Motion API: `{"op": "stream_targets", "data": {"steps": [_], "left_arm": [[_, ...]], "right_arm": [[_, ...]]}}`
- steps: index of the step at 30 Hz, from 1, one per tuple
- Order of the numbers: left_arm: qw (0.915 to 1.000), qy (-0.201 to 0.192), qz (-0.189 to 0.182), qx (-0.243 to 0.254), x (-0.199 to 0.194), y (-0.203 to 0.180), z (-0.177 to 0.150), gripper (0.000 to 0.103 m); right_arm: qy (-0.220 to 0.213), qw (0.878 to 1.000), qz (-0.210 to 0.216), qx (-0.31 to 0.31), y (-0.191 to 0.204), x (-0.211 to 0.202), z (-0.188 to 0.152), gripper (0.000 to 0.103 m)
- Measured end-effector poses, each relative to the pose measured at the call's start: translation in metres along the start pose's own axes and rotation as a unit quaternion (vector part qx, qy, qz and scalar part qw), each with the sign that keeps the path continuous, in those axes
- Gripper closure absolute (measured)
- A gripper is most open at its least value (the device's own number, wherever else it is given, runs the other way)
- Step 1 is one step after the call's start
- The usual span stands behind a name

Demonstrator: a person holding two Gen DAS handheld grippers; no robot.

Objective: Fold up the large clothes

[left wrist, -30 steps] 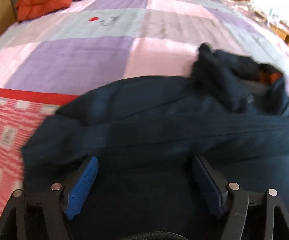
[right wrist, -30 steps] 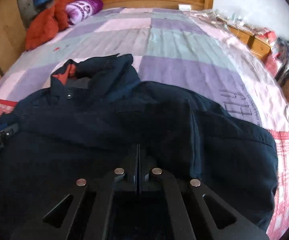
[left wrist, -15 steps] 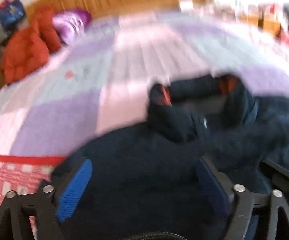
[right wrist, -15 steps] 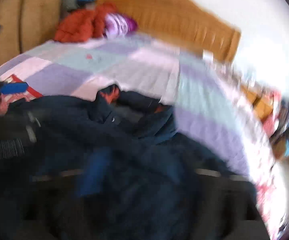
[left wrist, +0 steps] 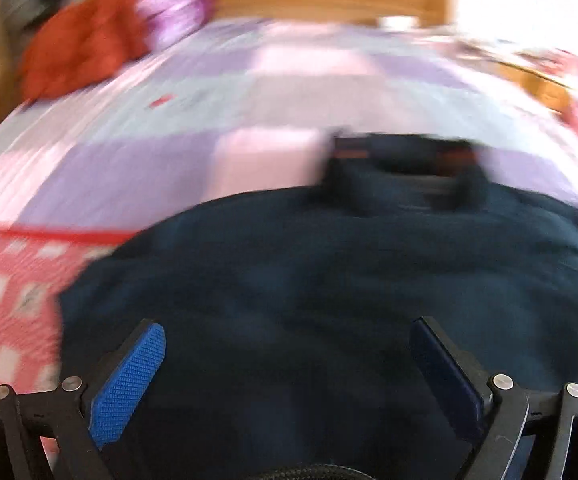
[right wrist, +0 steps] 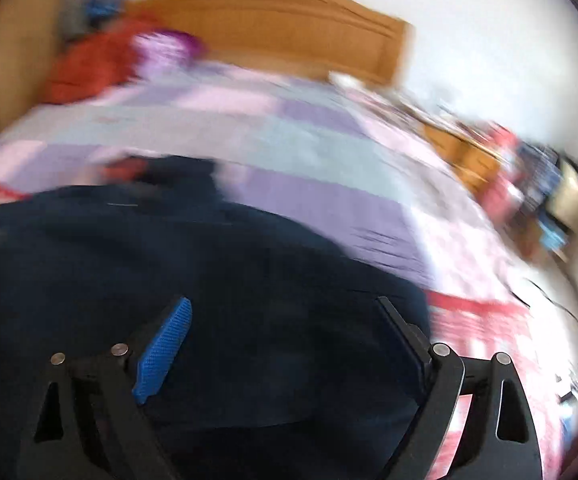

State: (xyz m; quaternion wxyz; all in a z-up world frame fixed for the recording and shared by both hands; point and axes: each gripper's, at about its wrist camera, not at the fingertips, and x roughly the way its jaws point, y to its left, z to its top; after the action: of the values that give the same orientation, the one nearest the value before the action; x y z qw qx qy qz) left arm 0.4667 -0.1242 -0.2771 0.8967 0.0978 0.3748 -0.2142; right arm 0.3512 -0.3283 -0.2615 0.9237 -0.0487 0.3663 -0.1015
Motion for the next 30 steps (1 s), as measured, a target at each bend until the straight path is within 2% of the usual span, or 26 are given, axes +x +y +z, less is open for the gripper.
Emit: {"op": "stream_targets", "data": {"steps": [1, 2, 3, 4, 6, 7, 8, 9, 10, 13, 14, 15, 18, 20, 22, 25, 27, 30], "left_arm": [[0.9992, 0.002, -0.013, 0.037, 0.001, -0.021, -0.007, 0.002], [0.9967, 0.016, -0.009, 0.079, 0.009, -0.038, -0.016, 0.002], [0.9932, 0.028, 0.001, 0.113, 0.016, -0.045, -0.028, 0.002], [0.9917, 0.029, 0.001, 0.125, 0.020, -0.041, -0.033, 0.001], [0.9935, 0.036, -0.004, 0.108, 0.020, -0.018, -0.043, 0.000], [0.9950, 0.042, 0.004, 0.090, 0.017, -0.001, -0.045, 0.000], [0.9958, 0.047, 0.017, 0.077, 0.013, 0.016, -0.049, 0.000], [0.9959, 0.052, 0.027, 0.070, 0.009, 0.026, -0.052, 0.000], [0.9960, 0.060, 0.031, 0.059, 0.003, 0.038, -0.056, 0.000], [0.9971, 0.070, 0.023, 0.021, -0.011, 0.048, -0.068, 0.001], [0.9971, 0.074, 0.012, 0.007, -0.015, 0.042, -0.074, 0.001], [0.9969, 0.078, 0.001, 0.003, -0.018, 0.032, -0.081, 0.001], [0.9937, 0.103, -0.028, 0.035, -0.018, -0.005, -0.103, 0.001], [0.9919, 0.099, -0.017, 0.078, -0.025, -0.024, -0.115, 0.001], [0.9924, 0.091, -0.015, 0.081, -0.033, -0.014, -0.121, 0.001], [0.9938, 0.107, 0.005, 0.028, -0.038, 0.032, -0.128, 0.000], [0.9922, 0.118, 0.041, 0.000, -0.043, 0.060, -0.132, 0.000], [0.9869, 0.136, 0.081, -0.033, -0.053, 0.090, -0.142, 0.001]], "right_arm": [[0.004, 1.000, 0.014, -0.023, 0.017, -0.001, -0.003, 0.010], [0.018, 0.998, 0.024, -0.052, 0.035, 0.004, -0.008, 0.010], [0.046, 0.996, 0.021, -0.072, 0.046, 0.012, -0.019, 0.010], [0.062, 0.995, 0.017, -0.070, 0.043, 0.018, -0.026, 0.014], [0.079, 0.996, 0.014, -0.025, 0.008, 0.021, -0.045, 0.025], [0.071, 0.997, 0.017, 0.003, -0.013, 0.012, -0.052, 0.040], [0.069, 0.998, 0.001, 0.009, -0.025, 0.003, -0.058, 0.051], [0.074, 0.997, -0.022, 0.008, -0.035, -0.004, -0.063, 0.051], [0.087, 0.995, -0.056, 0.014, -0.045, -0.009, -0.069, 0.046], [0.082, 0.993, -0.046, 0.071, -0.057, -0.035, -0.080, 0.046], [0.079, 0.993, -0.042, 0.072, -0.049, -0.039, -0.082, 0.046], [0.083, 0.995, -0.013, 0.061, -0.027, -0.043, -0.085, 0.046], [0.118, 0.992, 0.051, -0.009, 0.036, -0.046, -0.102, 0.046], [0.113, 0.992, 0.036, -0.050, 0.054, -0.051, -0.114, 0.046], [0.118, 0.993, 0.021, -0.008, 0.027, -0.055, -0.124, 0.046], [0.143, 0.983, -0.048, 0.109, -0.061, -0.068, -0.151, 0.046], [0.157, 0.974, -0.092, 0.132, -0.099, -0.084, -0.168, 0.046], [0.176, 0.967, -0.105, 0.150, -0.120, -0.106, -0.183, 0.043]]}}
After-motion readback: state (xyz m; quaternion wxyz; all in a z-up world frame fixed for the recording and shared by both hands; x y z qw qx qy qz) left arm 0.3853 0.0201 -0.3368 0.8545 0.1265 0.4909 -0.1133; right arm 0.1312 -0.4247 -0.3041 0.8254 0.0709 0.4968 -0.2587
